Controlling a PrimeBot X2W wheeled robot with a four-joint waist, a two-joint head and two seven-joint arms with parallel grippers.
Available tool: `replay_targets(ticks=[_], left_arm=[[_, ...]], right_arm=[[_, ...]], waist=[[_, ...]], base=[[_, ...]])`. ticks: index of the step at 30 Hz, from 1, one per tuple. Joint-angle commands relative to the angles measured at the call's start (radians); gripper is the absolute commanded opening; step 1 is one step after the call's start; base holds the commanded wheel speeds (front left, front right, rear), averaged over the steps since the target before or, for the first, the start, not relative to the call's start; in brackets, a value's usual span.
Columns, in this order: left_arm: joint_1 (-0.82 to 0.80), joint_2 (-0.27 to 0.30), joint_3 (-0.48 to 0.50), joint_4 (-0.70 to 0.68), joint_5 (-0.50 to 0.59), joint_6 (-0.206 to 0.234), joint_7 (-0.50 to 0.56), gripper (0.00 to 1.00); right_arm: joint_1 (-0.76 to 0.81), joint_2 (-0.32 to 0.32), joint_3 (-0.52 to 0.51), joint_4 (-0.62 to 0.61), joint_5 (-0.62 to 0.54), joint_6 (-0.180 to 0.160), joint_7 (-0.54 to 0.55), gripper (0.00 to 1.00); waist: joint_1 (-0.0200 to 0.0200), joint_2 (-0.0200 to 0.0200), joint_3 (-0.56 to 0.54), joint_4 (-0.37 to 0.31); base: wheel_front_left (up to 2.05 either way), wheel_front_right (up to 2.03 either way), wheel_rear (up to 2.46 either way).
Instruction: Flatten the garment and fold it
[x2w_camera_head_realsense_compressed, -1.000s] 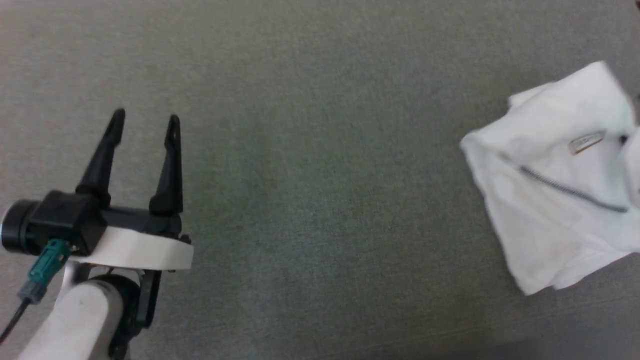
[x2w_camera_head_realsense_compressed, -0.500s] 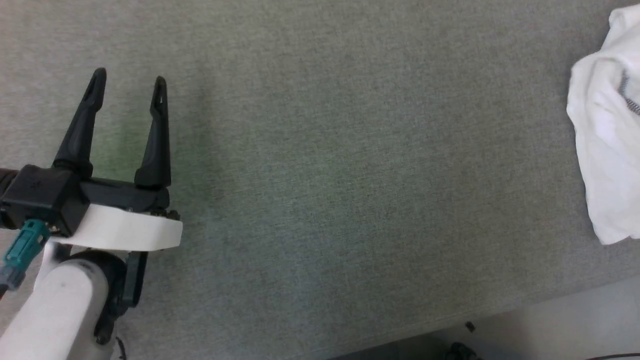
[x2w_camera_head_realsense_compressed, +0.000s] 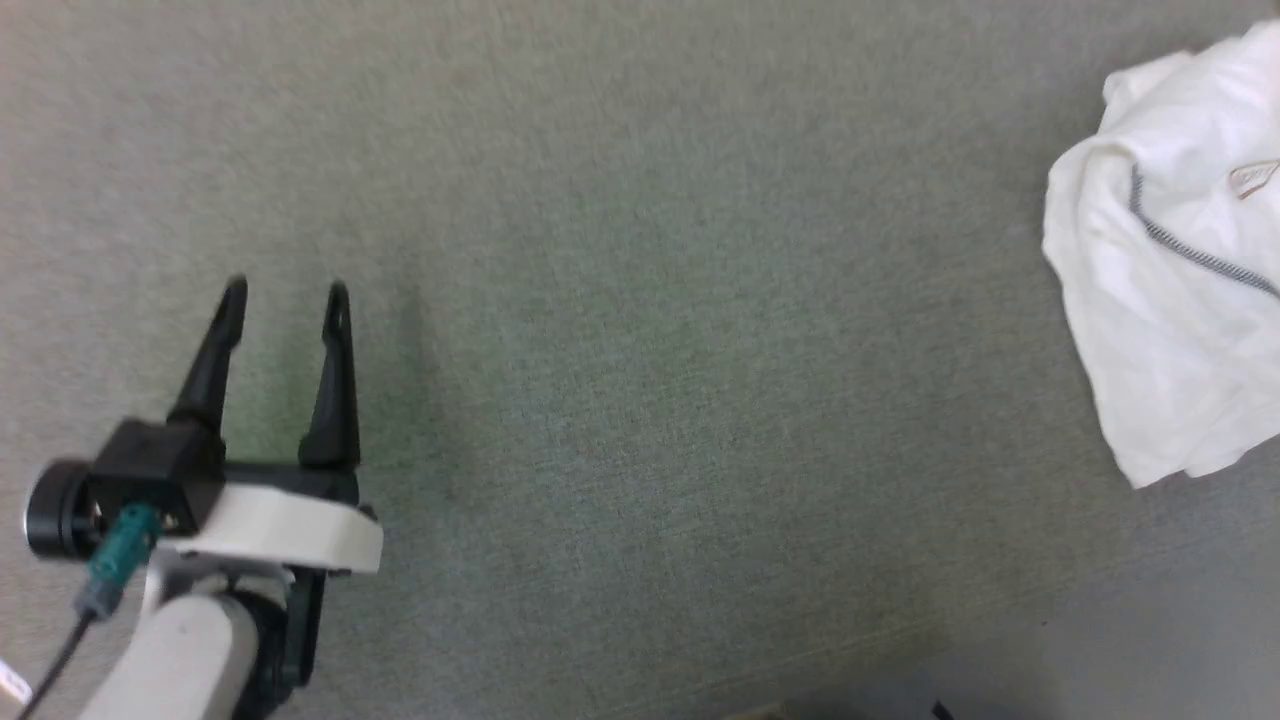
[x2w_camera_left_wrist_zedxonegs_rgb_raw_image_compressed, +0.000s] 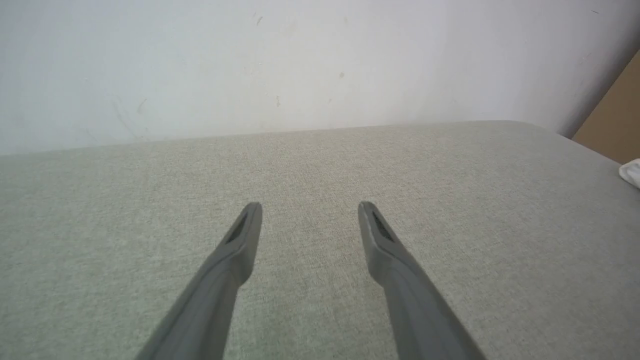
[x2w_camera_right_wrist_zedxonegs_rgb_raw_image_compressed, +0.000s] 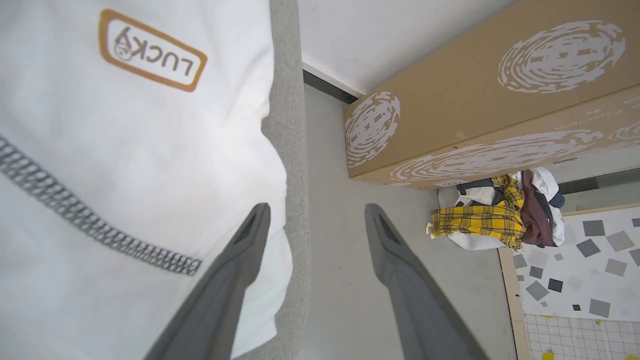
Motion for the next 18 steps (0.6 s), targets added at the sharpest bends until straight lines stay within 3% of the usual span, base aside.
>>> replay_targets(ticks=[1,7,18], left_arm=[[0.021,-0.005,0.001,0.009,-0.007,0.009,-0.011,1.00],[0.104,-0.013,0.008,0.048,-0.022,0.032,-0.032,1.00],[0.136,0.017,0.013,0.113,-0.020,0.035,-0.030,1.00]], right_arm=[[0.035,0.010,-0.004,-0.015,0.000,-0.002,-0.017,1.00],[0.223,0.091,0.016,-0.151,0.047,-0.002,-0.027,1.00],[0.474,0.318,0.056,-0.575,0.224,-0.002,0.123,1.00]], waist=[[0.0002,0.0000,-0.150,0.050],[0.0002,0.0000,-0.260,0.098],[0.0002,0.0000,-0.370,0.217]], base=[[0.00,0.00,0.00],[0.00,0.00,0.00],[0.00,0.00,0.00]])
